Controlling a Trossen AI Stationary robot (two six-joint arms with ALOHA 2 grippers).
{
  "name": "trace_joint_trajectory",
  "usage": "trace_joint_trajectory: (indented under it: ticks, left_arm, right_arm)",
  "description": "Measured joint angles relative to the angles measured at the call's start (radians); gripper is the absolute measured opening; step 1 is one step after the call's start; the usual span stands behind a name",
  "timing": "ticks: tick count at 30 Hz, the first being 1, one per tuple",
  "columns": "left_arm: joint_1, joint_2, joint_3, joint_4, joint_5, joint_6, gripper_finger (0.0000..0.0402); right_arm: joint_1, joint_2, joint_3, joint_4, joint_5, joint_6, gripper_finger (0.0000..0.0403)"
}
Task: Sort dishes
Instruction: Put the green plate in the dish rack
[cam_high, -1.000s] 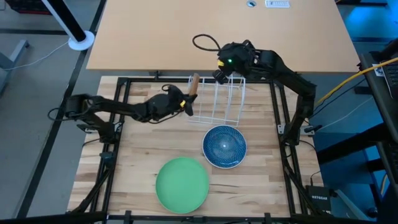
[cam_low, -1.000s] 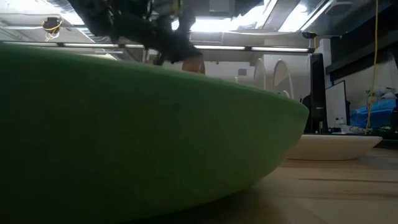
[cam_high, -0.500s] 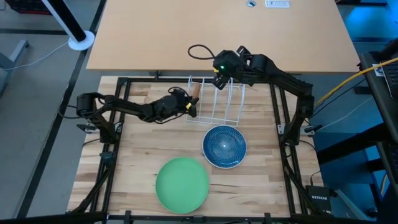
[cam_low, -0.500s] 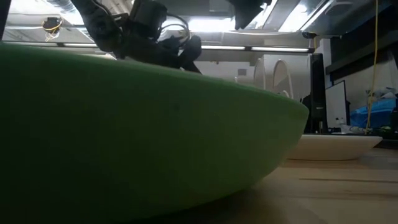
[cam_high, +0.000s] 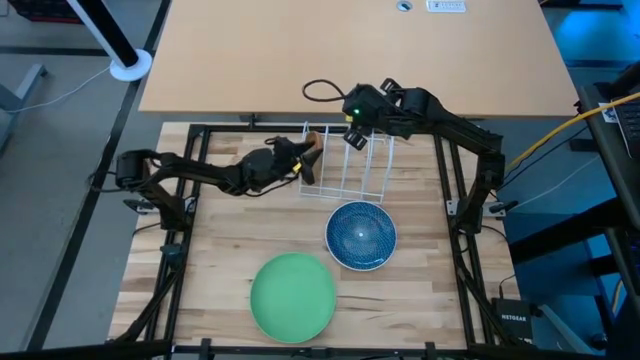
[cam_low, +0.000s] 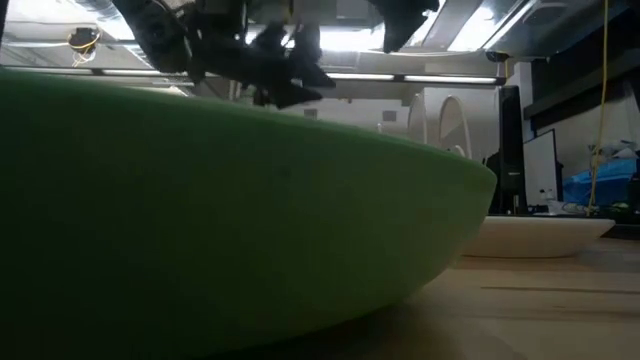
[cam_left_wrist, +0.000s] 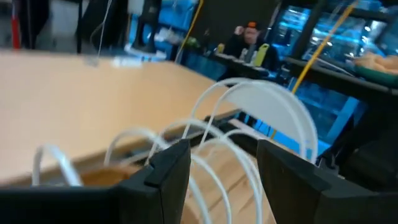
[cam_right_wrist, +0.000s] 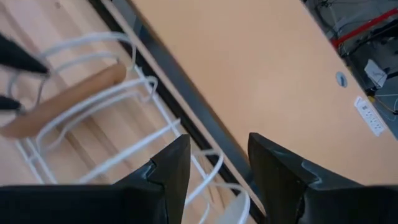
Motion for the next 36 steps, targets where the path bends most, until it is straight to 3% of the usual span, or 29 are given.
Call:
trace_joint_trajectory:
  ticks: [10,19,28,36]
  left_arm:
    - [-0.088,-0.231,0.0,-0.228,0.0,0.259,0.0177]
    - [-0.268,-0.397,0.0,-0.608,0.032,0.231,0.0177]
    - [-0.525,-0.374,0.0,-0.779,0.33,0.053,0.0159]
    - [-0.788,-0.301,0.0,-0.785,0.355,0.047,0.0149]
  right_arm:
    - [0.061,0.0,0.0,-0.15,-0.035,0.033,0.0166]
    - [0.224,0.0,0.0,-0.193,-0.141,0.058,0.0166]
    - [0.372,0.0,0.0,-0.204,-0.153,0.065,0.0166]
    - [0.465,0.0,0.0,-0.204,-0.218,0.138,0.0166]
